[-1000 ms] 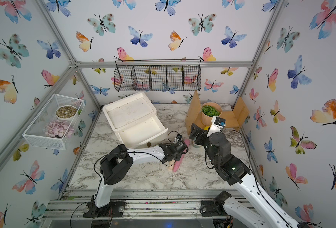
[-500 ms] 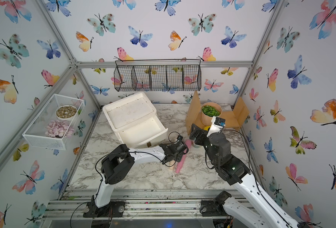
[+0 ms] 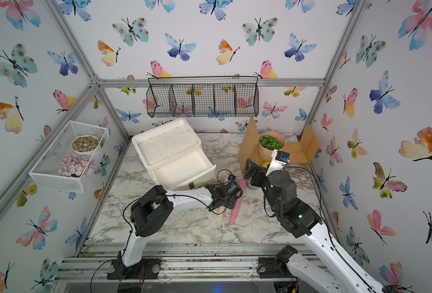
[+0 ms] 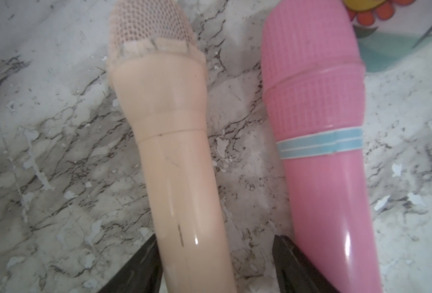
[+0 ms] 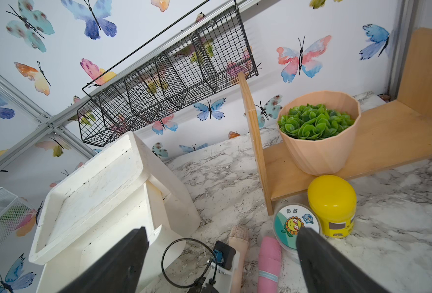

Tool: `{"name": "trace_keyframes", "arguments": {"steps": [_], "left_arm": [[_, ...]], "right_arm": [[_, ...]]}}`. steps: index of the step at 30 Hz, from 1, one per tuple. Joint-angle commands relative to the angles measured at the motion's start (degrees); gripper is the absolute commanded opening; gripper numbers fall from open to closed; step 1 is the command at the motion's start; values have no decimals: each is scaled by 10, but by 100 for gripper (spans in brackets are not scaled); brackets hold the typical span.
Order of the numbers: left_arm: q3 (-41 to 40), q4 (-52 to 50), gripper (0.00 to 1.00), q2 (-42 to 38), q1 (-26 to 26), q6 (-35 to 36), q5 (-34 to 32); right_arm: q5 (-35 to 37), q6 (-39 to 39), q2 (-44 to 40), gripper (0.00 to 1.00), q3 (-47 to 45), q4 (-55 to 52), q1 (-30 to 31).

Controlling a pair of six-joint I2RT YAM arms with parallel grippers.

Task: Take the microphone out of the drawer
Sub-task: Place the microphone at the center of the board.

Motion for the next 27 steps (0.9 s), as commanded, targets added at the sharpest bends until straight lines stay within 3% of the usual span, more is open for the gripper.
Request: {"name": "trace_keyframes", "arguments": {"steps": [1,6,12,16,23,27], "left_arm": [[30,-24,71,-16,3,1,-11],[51,-38,70,-54,3,4,-10],[42,-39,70,-124,3,12,2],[31,-41,70,-174,4,21,1],[56,-68,70,-258,19,59,-45],[63,-82,72,-311,67,73,-47]], "right_arm": [[-13,-2,6,98,16,-9,-2],[-22,-22,17,98,30,-17,-2],[40,-47,58,99,96,-96,-1],[45,-71,69,99,114,-106,-1],[-55,-92,103,75,116,-106,-2],[-138,-105,121,53,108,-91,-2]]}}
